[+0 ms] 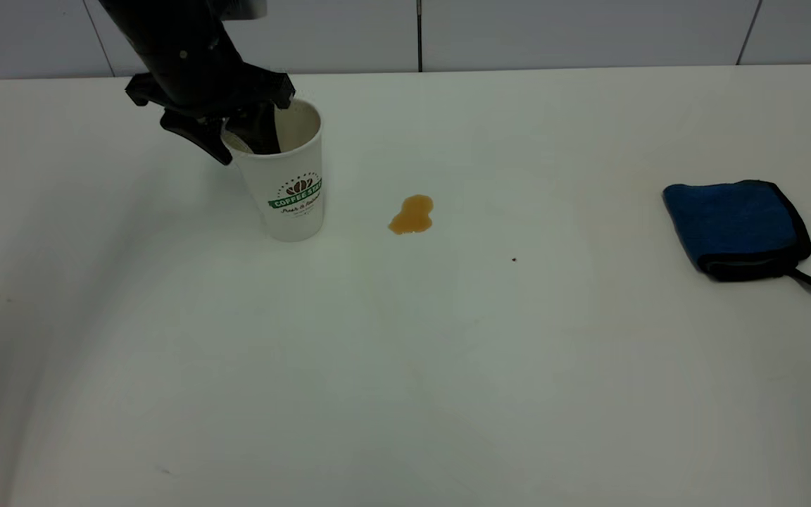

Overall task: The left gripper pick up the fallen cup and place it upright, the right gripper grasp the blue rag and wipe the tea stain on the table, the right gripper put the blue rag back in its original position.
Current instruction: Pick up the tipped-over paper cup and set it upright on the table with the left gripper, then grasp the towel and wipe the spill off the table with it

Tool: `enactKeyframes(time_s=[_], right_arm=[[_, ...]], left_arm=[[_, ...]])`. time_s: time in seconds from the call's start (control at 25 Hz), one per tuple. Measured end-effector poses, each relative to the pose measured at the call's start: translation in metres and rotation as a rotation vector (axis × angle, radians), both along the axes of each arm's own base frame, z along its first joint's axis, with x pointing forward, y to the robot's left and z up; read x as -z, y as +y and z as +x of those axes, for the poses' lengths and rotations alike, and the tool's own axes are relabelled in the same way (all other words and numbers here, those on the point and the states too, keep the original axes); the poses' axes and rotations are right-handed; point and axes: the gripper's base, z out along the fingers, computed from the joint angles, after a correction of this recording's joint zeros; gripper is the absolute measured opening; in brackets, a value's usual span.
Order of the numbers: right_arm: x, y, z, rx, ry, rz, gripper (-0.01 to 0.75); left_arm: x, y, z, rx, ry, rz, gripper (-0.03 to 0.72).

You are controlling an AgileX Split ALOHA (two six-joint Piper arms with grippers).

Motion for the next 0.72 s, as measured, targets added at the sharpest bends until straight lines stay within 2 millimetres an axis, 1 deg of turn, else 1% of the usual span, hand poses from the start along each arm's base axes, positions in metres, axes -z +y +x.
enactKeyframes(time_s=[0.08, 0.12, 0.24, 0.36, 0.44, 0.52, 0.56, 0.64, 0.72], right_arm=[[0.000, 0.000, 0.000, 0.000, 0.000, 0.000, 0.240], [0.000, 0.000, 0.000, 0.000, 0.000, 0.000, 0.240], [0.000, 0.000, 0.000, 0.000, 0.000, 0.000, 0.240], [0.000, 0.000, 0.000, 0.000, 0.000, 0.000, 0.240], [0.000, 0.000, 0.000, 0.000, 0.000, 0.000, 0.240], [0.000, 0.000, 0.000, 0.000, 0.000, 0.000, 0.240], [0.000, 0.000, 0.000, 0.000, 0.000, 0.000, 0.240], [0.000, 0.000, 0.000, 0.000, 0.000, 0.000, 0.240], [0.000, 0.000, 0.000, 0.000, 0.000, 0.000, 0.240]], left_arm=[[-0.006, 0.000, -0.001, 0.004, 0.002, -0.001, 0.590], [-0.010, 0.000, -0.001, 0.005, -0.002, -0.003, 0.599], [-0.021, 0.000, -0.002, 0.009, -0.006, -0.007, 0.597], [-0.043, 0.000, -0.004, 0.014, -0.028, -0.015, 0.577], [-0.069, 0.000, -0.008, 0.020, -0.051, -0.025, 0.573], [-0.098, 0.001, -0.015, 0.031, -0.069, -0.033, 0.574], [-0.117, 0.002, -0.020, 0.036, -0.089, -0.039, 0.574], [-0.151, 0.005, -0.033, 0.050, -0.110, -0.048, 0.572], [-0.188, 0.008, -0.050, 0.065, -0.128, -0.057, 0.572]])
